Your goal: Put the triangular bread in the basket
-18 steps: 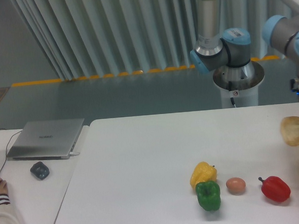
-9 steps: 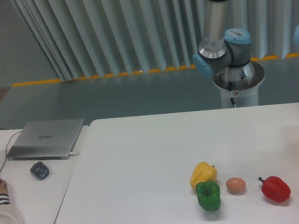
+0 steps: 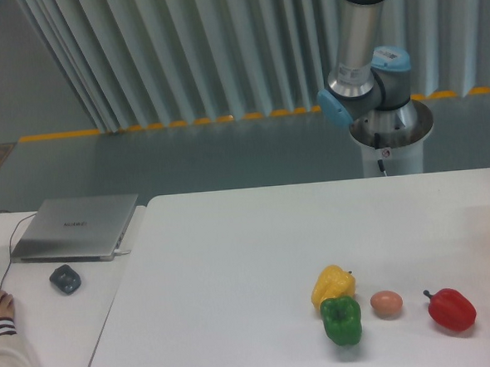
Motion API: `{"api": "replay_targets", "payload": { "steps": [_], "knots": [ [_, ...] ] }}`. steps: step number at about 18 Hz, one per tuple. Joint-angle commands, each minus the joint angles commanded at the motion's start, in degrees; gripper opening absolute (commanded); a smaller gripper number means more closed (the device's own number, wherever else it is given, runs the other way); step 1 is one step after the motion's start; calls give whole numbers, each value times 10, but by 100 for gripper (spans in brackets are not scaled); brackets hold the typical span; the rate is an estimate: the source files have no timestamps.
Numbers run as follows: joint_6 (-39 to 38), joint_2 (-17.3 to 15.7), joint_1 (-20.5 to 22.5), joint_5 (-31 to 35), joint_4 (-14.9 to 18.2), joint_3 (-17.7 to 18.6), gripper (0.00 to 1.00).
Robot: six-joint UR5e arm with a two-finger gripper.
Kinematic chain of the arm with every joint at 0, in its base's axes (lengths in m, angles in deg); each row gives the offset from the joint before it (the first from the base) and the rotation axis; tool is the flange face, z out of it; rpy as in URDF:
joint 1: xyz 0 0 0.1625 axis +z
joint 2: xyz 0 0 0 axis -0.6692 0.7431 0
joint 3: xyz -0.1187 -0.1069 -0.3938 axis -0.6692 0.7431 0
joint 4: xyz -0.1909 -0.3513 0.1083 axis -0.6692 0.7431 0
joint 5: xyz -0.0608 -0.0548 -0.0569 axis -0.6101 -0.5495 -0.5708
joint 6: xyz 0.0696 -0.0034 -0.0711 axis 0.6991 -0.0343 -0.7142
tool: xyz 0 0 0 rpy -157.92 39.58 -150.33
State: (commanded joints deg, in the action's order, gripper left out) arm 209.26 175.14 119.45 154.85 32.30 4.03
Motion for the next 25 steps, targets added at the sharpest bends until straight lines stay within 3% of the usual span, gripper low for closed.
{"api": "replay_targets", "payload": {
  "steps": [3,10,20,22,25],
  "knots": [
    [-2,-4,0,-41,0,0,100],
    [-66,-14,-27,-51,-1,-4,100],
    [-133,-35,-120,-54,0,1,100],
    [-184,-43,-148,-52,6,2,100],
    [-217,-61,-170,-50,4,29,100]
  ]
}}
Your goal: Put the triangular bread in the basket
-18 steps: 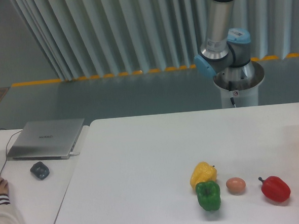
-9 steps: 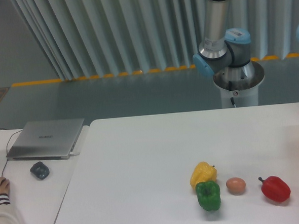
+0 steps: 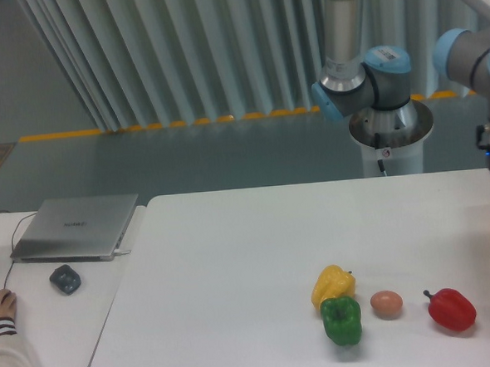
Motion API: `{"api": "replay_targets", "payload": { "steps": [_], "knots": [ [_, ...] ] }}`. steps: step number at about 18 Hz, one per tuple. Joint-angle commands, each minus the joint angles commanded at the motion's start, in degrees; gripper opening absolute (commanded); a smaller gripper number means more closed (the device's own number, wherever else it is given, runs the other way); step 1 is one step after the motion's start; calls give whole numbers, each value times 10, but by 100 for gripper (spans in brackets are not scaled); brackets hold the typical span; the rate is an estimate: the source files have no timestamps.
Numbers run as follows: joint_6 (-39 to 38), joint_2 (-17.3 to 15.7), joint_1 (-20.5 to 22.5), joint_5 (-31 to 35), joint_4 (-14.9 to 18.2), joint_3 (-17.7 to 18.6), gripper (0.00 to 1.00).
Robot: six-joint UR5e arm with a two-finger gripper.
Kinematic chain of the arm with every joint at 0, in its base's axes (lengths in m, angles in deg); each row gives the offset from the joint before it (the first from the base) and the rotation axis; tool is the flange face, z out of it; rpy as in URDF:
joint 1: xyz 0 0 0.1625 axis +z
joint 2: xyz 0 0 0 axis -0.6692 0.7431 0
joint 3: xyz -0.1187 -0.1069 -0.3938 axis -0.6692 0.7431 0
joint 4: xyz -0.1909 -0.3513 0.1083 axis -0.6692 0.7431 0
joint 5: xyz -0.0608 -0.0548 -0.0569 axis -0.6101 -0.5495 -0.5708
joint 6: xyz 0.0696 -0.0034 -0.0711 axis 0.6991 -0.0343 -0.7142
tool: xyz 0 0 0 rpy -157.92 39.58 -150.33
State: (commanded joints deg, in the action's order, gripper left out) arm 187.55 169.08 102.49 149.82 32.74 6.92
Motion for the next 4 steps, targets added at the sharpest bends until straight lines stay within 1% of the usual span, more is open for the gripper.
{"api": "replay_targets", "payload": {
  "steps": [4],
  "knots": [
    [-37,-5,-24,2,0,15,100]
  ]
}}
